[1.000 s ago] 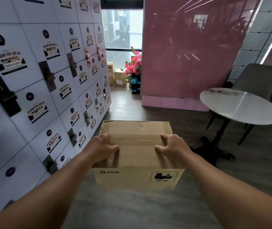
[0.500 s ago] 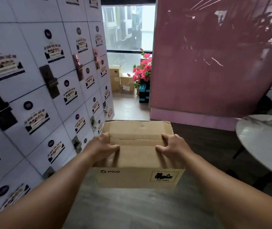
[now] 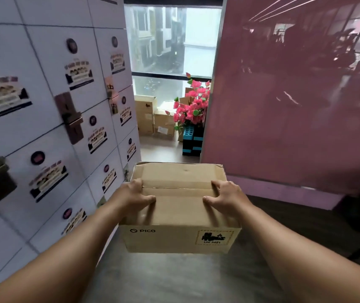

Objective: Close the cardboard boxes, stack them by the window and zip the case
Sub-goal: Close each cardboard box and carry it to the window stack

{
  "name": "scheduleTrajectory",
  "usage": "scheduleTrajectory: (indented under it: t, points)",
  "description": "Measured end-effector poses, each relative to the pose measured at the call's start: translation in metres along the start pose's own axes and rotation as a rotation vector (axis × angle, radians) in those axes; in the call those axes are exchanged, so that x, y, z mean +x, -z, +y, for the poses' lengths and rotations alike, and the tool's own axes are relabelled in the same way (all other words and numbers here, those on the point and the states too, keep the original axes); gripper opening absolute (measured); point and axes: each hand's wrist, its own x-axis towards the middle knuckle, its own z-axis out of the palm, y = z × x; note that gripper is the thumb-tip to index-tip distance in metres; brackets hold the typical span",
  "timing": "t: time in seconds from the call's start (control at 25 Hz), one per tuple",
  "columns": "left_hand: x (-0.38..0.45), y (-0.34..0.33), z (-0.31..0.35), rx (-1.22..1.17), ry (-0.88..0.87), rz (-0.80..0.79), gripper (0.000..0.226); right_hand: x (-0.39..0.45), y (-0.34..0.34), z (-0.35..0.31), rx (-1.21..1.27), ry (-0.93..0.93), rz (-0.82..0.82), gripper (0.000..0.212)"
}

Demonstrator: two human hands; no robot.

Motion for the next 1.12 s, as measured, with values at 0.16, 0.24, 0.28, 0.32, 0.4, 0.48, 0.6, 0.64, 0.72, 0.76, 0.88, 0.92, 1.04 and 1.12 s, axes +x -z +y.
scheduleTrajectory:
  t: [0.16, 0.24, 0.28, 0.32, 0.4, 0.48, 0.6, 0.64, 0.72, 0.76, 0.88, 0.92, 1.04, 1.12]
  points:
    - [0.128, 0.011, -0.003, 0.039, -0.026, -0.003, 0.039, 0.126, 0.017, -0.006, 0.012, -0.012, 0.001, 0.068]
    - [0.191, 0.01, -0.006, 0.054, -0.013, -0.011, 0.04, 0.191, 0.021, -0.005, 0.013, -0.012, -0.007, 0.067]
    - [0.226, 0.009, -0.008, 0.058, -0.006, -0.011, 0.04, 0.227, 0.023, -0.004, 0.014, -0.011, -0.007, 0.067]
    - [0.262, 0.009, -0.009, 0.06, 0.0, -0.012, 0.041, 0.263, 0.025, -0.003, 0.016, -0.007, -0.005, 0.068]
    - [0.333, 0.009, -0.008, 0.037, 0.023, -0.018, 0.043, 0.337, 0.033, -0.002, 0.022, 0.003, -0.018, 0.071]
    - [0.393, 0.014, -0.007, 0.03, 0.057, -0.034, 0.045, 0.402, 0.043, -0.005, 0.018, 0.001, -0.044, 0.073]
    - [0.483, 0.027, -0.012, 0.015, 0.108, -0.023, 0.046, 0.501, 0.061, -0.018, 0.006, 0.023, -0.058, 0.072]
    - [0.514, 0.032, -0.016, 0.007, 0.119, -0.024, 0.046, 0.535, 0.065, -0.024, 0.002, 0.031, -0.059, 0.071]
    - [0.577, 0.041, -0.025, -0.004, 0.136, -0.026, 0.045, 0.601, 0.068, -0.036, 0.0, 0.044, -0.065, 0.073]
    - [0.609, 0.044, -0.031, -0.007, 0.139, -0.024, 0.045, 0.634, 0.068, -0.042, 0.003, 0.04, -0.068, 0.076]
    - [0.703, 0.054, -0.048, 0.004, 0.113, -0.013, 0.05, 0.726, 0.067, -0.058, 0.013, 0.029, -0.063, 0.082]
    - [0.736, 0.058, -0.055, 0.004, 0.105, -0.007, 0.053, 0.757, 0.066, -0.065, 0.014, 0.026, -0.054, 0.082]
    - [0.83, 0.077, -0.065, 0.003, 0.083, -0.024, 0.056, 0.842, 0.076, -0.085, 0.028, -0.015, -0.029, 0.084]
    - [0.889, 0.087, -0.069, 0.005, 0.058, -0.03, 0.057, 0.897, 0.087, -0.095, 0.024, -0.04, -0.015, 0.085]
